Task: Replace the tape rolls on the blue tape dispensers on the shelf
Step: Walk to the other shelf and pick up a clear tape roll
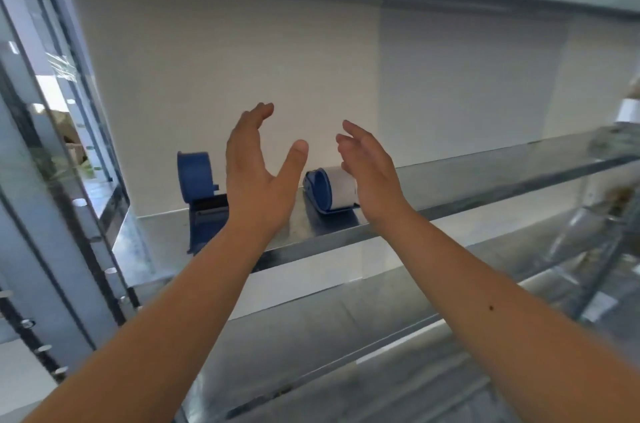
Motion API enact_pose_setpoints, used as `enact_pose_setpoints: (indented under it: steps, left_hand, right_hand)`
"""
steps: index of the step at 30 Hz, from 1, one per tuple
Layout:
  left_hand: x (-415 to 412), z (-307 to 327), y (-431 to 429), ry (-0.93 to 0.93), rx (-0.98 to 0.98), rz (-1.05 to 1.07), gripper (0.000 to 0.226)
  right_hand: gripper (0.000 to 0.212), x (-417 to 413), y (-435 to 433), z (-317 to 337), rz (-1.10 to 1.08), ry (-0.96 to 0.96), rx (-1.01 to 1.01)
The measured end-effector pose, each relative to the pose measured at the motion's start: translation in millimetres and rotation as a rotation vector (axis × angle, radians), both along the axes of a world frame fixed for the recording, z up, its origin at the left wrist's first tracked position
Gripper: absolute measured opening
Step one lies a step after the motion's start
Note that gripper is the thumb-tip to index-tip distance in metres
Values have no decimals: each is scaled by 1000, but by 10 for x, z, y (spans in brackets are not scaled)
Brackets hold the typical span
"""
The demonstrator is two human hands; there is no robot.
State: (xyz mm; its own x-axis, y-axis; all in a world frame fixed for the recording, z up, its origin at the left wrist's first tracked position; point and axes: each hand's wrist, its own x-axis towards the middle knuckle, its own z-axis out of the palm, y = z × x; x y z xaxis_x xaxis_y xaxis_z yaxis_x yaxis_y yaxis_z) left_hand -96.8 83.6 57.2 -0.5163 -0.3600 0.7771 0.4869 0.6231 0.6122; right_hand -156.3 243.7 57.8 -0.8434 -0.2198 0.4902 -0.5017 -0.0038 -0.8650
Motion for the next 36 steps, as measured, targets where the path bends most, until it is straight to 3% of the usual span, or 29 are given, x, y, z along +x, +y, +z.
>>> enact_pose_setpoints:
  steps: [8, 16, 24, 31, 36]
  left_hand:
    - [-240, -2, 903, -44, -16, -215, 56]
    - [-346, 46, 2196, -119, 56, -602, 53]
    - [-369, 22, 3650, -187, 157, -819, 49]
    - [-107, -64, 4955, -211, 139, -1016, 37]
    - [95, -50, 5696, -182, 174, -1165, 56]
  right_hand:
    - [49, 258, 1056, -18, -220, 14, -89]
    - [54, 620, 2258, -73, -471, 20, -176]
    - [59, 1001, 3646, -168, -640, 57, -67]
    - [48, 1369, 4752, -322, -797, 82, -80]
    - [48, 1690, 5396, -402, -913, 87, -105]
